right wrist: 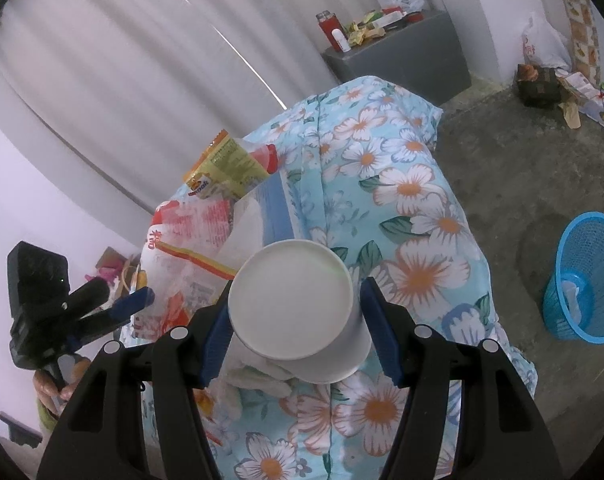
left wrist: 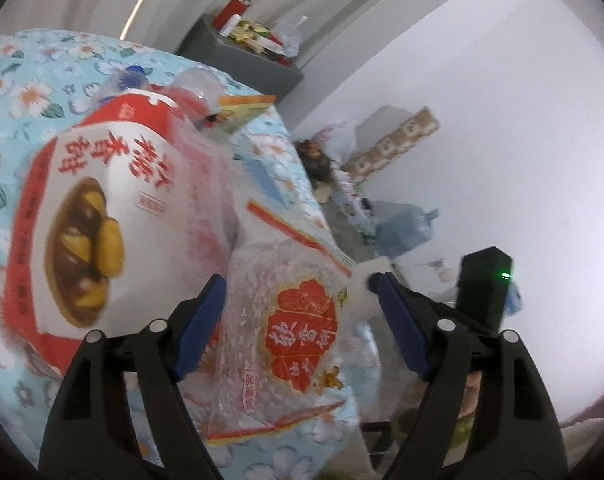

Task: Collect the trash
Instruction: 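Lift the snack bag and white cup and carry them toward the wastebasket, then drop the snack bag and cup into the blue wastebasket, opening both grippers, then grasp the clear plastic bag with the left gripper while the right grasps the white tissue, then lift the plastic bag and tissue and carry them over the wastebasket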

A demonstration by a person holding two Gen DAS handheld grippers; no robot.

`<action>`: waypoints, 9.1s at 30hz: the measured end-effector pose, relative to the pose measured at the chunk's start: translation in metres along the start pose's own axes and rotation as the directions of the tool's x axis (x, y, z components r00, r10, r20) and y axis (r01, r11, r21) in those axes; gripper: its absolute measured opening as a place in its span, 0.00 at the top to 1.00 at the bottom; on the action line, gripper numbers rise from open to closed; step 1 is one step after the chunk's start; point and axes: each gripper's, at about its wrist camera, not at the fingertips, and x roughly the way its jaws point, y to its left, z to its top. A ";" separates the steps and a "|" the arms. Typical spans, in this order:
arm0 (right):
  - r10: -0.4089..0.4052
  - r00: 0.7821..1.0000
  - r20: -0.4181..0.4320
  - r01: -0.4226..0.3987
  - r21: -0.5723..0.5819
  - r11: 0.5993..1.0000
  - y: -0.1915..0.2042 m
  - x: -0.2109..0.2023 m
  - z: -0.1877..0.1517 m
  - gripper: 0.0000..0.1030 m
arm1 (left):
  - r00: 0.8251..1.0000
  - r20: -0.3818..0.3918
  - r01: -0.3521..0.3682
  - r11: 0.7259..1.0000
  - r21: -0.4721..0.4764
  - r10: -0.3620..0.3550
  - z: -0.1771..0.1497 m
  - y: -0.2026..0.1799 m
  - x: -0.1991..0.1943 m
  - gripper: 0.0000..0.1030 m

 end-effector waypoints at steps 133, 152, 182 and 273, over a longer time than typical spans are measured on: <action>-0.024 0.978 0.208 0.002 0.107 0.994 -0.024 -0.081 -0.037 0.15 | 0.896 0.306 -0.386 0.906 0.175 0.323 -0.041 -0.036 -0.074 0.27; 0.022 0.999 -0.046 -0.025 -0.052 0.998 0.039 0.034 -0.005 0.68 | 0.940 0.231 -0.315 0.902 0.295 0.253 -0.054 -0.033 -0.036 0.32; 0.030 0.999 -0.042 -0.024 0.125 0.992 -0.013 -0.026 -0.059 0.96 | 0.917 0.171 -0.398 0.843 0.363 0.359 -0.044 -0.036 0.004 0.52; 0.058 0.888 0.457 -0.203 0.274 0.940 -0.121 -0.192 -0.052 0.96 | 0.990 0.117 -0.134 0.809 0.573 0.081 -0.017 -0.211 0.095 1.00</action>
